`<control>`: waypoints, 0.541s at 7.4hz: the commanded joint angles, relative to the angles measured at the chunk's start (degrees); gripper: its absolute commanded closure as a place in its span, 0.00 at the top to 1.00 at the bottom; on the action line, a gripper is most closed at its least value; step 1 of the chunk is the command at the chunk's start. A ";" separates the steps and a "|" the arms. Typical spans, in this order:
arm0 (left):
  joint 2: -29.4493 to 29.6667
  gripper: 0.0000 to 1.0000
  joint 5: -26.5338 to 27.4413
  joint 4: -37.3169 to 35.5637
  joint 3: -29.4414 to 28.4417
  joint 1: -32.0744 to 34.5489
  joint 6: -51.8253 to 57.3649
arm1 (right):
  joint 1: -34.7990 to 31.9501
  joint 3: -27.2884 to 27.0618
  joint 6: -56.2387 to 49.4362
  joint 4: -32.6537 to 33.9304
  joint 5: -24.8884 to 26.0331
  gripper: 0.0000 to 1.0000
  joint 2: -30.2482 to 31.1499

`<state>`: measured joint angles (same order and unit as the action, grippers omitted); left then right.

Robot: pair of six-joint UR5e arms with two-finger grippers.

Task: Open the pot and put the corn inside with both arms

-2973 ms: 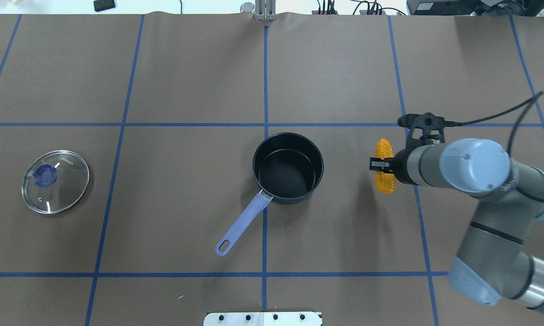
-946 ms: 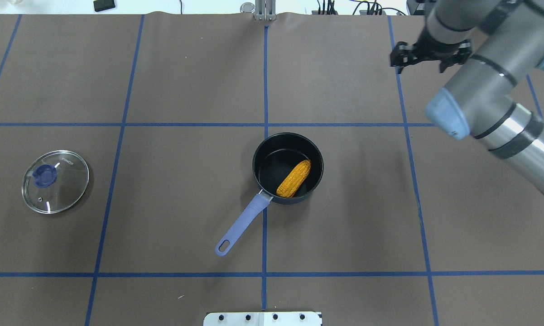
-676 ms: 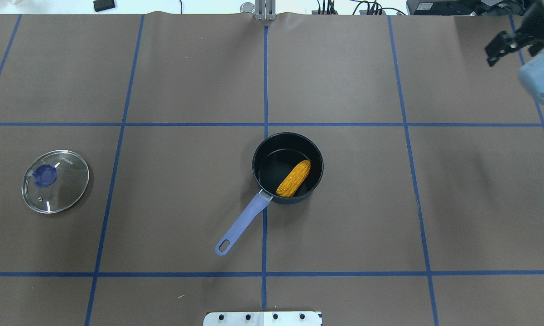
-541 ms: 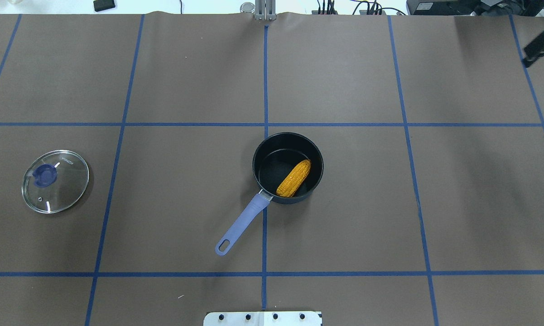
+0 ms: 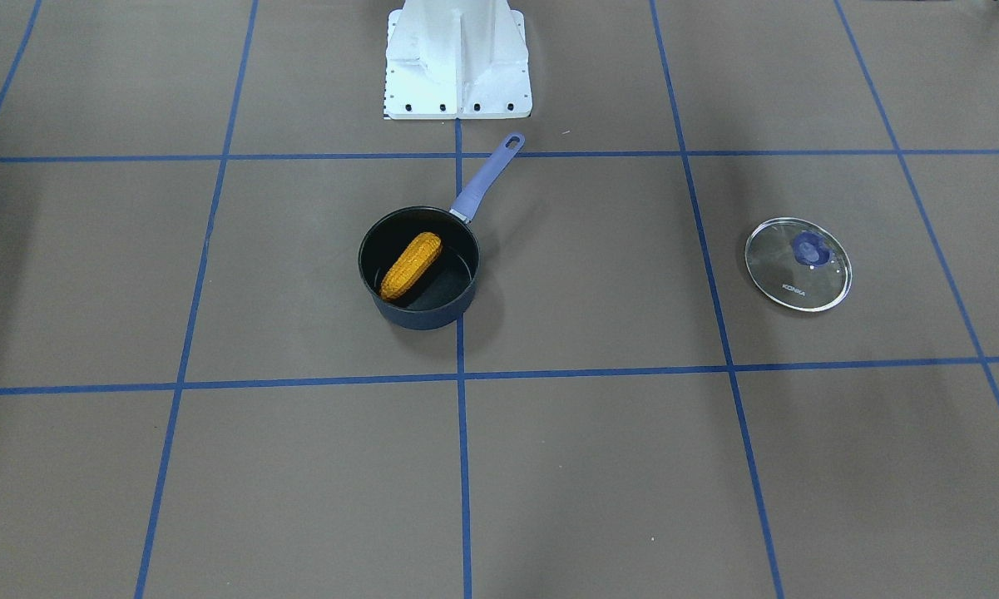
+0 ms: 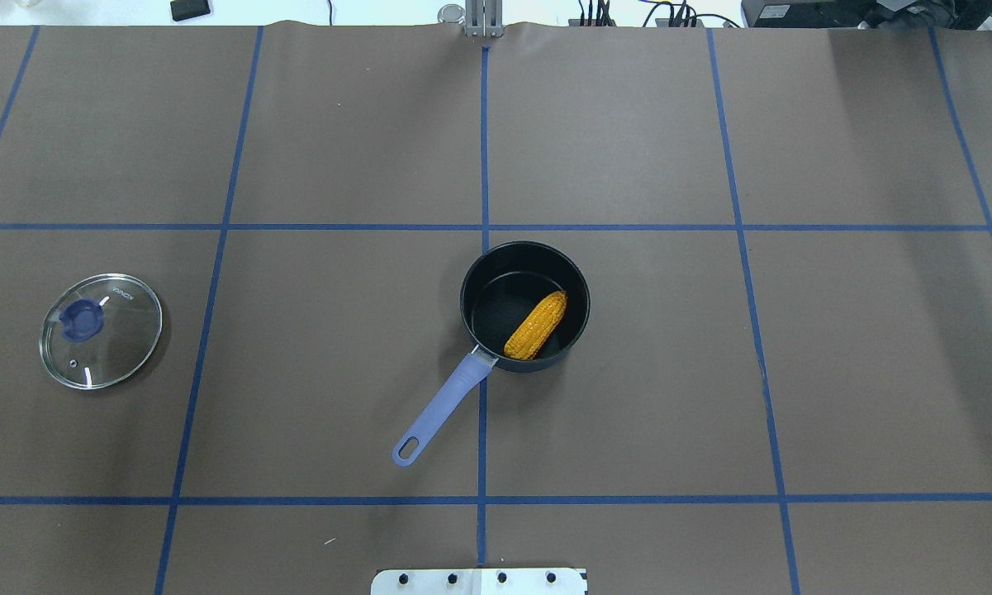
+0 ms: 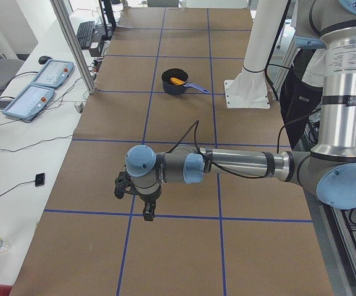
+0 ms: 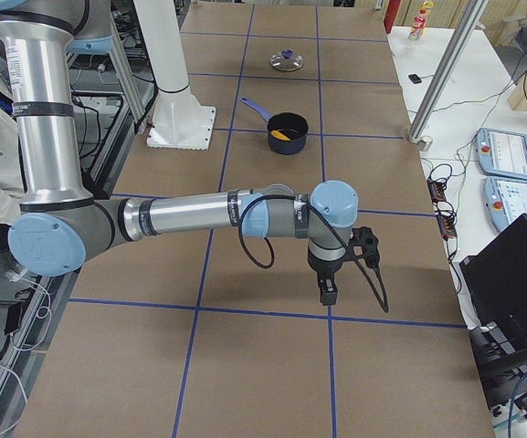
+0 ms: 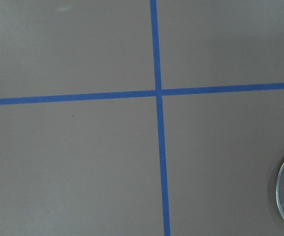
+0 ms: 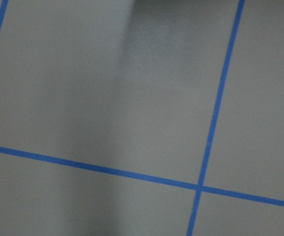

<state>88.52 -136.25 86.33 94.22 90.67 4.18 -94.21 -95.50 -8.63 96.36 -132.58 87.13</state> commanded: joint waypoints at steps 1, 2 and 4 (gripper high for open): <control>-1.15 0.99 0.02 0.24 0.26 -0.05 0.21 | -1.15 -0.48 -0.43 -0.03 1.36 1.00 2.52; -1.15 0.99 0.02 0.24 0.26 -0.05 0.21 | -1.15 -0.39 -0.43 -0.03 1.36 1.00 2.96; -2.03 0.99 0.02 0.24 0.43 -0.05 0.21 | -1.15 0.14 0.01 0.05 0.92 1.00 3.31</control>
<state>86.97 -136.23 86.56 94.51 90.62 4.39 -95.33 -95.72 -8.80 96.38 -131.41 90.13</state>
